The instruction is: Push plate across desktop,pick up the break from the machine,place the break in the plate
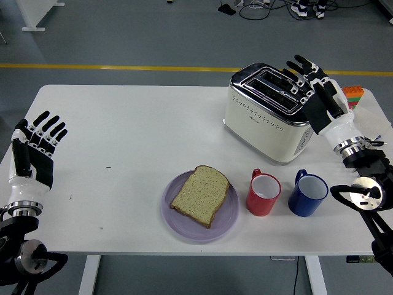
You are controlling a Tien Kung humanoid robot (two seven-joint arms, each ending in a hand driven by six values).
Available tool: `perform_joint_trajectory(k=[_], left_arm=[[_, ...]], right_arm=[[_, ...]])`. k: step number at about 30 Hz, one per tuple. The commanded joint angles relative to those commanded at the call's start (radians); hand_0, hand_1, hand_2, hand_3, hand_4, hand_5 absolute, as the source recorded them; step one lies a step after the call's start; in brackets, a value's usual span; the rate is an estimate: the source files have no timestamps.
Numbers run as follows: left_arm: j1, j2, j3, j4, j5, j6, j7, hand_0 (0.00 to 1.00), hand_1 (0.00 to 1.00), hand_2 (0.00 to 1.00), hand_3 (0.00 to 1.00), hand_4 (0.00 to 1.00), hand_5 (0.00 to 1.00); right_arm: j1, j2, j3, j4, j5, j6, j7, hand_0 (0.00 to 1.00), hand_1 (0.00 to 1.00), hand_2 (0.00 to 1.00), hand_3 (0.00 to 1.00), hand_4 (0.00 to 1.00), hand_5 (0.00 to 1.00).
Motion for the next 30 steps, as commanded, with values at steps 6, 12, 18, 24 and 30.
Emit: perform_joint_trajectory(k=[6,12,18,24,30], left_arm=[[0.012,0.001,-0.001,-0.006,-0.01,0.01,-0.002,0.745,0.718,0.724,0.692,0.477,0.998],[0.018,0.0,0.002,-0.013,-0.019,0.006,0.008,0.748,0.722,0.733,0.691,0.479,0.998],[0.021,0.0,0.008,-0.01,-0.018,0.003,0.031,0.748,0.724,0.736,0.692,0.482,0.998],[0.017,-0.002,0.01,-0.006,-0.025,0.001,0.037,0.749,0.738,0.746,0.696,0.484,0.998],[0.012,-0.005,0.004,-0.007,-0.031,0.002,0.035,0.751,0.748,0.765,0.711,0.487,0.998]], right_arm=[[-0.145,-0.003,0.096,0.012,0.002,-0.017,0.01,0.802,0.767,0.745,0.724,0.62,0.37],[-0.221,-0.005,0.102,0.005,-0.01,-0.011,0.001,0.801,0.767,0.744,0.725,0.606,0.365],[-0.254,0.008,0.111,0.002,-0.024,-0.002,-0.007,0.801,0.767,0.744,0.723,0.583,0.341],[-0.24,0.007,0.126,0.001,-0.049,-0.004,-0.002,0.801,0.767,0.743,0.719,0.566,0.332],[-0.232,0.006,0.143,-0.002,-0.048,-0.01,0.0,0.8,0.765,0.743,0.718,0.559,0.332]])
